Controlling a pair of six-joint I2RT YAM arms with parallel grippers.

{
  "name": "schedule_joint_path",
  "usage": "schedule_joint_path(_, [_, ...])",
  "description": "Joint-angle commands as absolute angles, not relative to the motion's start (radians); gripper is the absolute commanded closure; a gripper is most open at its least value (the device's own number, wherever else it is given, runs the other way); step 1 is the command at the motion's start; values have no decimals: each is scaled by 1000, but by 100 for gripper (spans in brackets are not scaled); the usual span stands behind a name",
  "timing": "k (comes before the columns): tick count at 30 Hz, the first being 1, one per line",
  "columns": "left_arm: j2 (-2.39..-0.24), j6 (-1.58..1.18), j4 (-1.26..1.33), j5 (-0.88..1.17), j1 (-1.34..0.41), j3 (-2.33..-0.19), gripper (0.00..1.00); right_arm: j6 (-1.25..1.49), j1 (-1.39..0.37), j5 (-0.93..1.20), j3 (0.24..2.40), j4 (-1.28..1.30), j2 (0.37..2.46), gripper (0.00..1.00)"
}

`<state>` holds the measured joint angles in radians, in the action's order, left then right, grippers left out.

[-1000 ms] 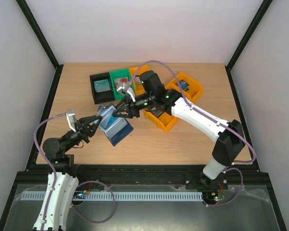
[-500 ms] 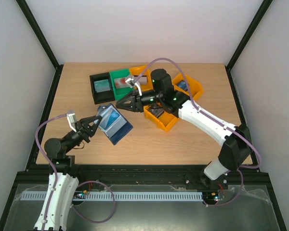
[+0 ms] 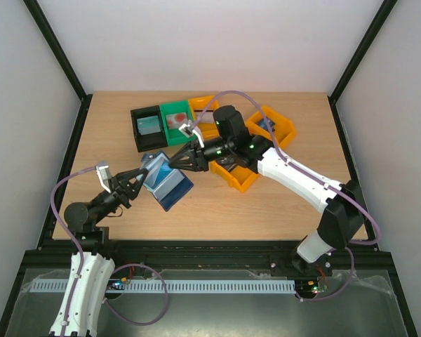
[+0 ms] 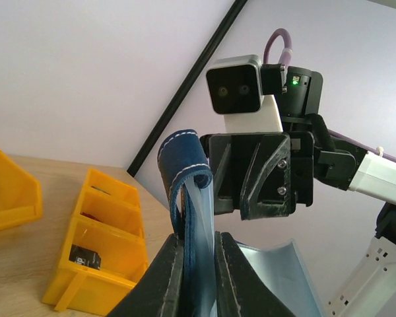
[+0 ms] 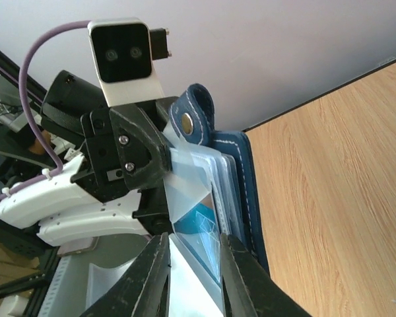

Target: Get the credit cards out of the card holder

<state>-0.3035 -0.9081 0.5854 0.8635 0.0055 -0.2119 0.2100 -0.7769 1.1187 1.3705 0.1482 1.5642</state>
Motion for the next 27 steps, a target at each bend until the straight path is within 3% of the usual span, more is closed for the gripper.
schedule_joint_path(1, [-292, -926, 655, 881, 12, -207, 98, 168, -784, 1112, 1376, 203, 1579, 78])
schedule_joint_path(13, [-296, -926, 672, 905, 12, -207, 98, 61, -813, 1015, 1440, 332, 1607, 74])
schedule_joint_path(23, [-299, -925, 697, 909, 11, -199, 98, 64, -853, 1052, 1465, 313, 1637, 67])
schedule_joint_path(27, [-299, -918, 682, 903, 11, -197, 98, 53, -867, 1116, 1464, 295, 1633, 70])
